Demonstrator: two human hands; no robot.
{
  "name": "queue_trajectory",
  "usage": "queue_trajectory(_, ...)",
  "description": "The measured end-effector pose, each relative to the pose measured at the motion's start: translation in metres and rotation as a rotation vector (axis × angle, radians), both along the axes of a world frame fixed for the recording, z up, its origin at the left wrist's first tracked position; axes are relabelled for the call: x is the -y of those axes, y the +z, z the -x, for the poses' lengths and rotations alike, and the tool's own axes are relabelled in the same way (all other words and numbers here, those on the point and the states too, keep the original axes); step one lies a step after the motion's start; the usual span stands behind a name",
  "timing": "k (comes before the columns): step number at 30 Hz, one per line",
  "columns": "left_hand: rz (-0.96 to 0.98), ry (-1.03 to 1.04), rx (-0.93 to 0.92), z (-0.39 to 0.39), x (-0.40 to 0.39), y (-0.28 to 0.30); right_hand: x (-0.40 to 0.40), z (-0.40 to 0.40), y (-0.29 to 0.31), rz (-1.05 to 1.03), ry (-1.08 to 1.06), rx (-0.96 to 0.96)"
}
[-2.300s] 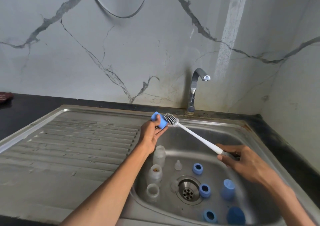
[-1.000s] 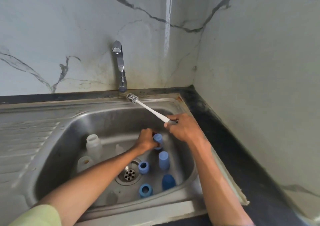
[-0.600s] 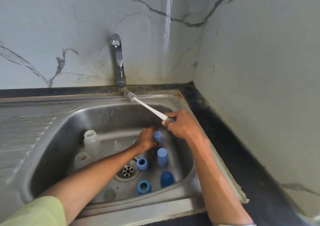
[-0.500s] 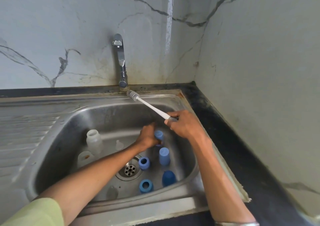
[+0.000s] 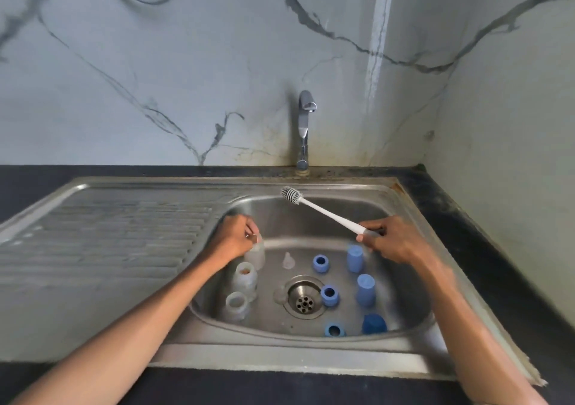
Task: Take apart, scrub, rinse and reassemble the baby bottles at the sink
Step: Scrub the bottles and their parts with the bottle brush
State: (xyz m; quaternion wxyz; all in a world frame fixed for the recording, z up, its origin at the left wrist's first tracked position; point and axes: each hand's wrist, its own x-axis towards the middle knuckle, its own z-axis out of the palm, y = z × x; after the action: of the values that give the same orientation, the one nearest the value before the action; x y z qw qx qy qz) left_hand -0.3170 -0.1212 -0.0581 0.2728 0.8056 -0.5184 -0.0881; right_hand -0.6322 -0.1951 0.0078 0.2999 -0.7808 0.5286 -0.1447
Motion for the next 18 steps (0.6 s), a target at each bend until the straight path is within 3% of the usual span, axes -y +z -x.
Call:
queue_trajectory(4,-0.108,0.037,-0.077,-0.017,-0.025,0.004,-0.006,-0.005,0.001,-0.007,0.058,-0.058)
queue_trajectory(10,-0.57,-0.155,0.151,0.003,-0.03,-0.008,-0.012,-0.005,-0.003,-0.002,0.137,-0.182)
queue_trajectory(18,-0.574,-0.213,0.129,0.0,-0.03,-0.021,-0.009,-0.005,-0.012,0.01,0.153,-0.231)
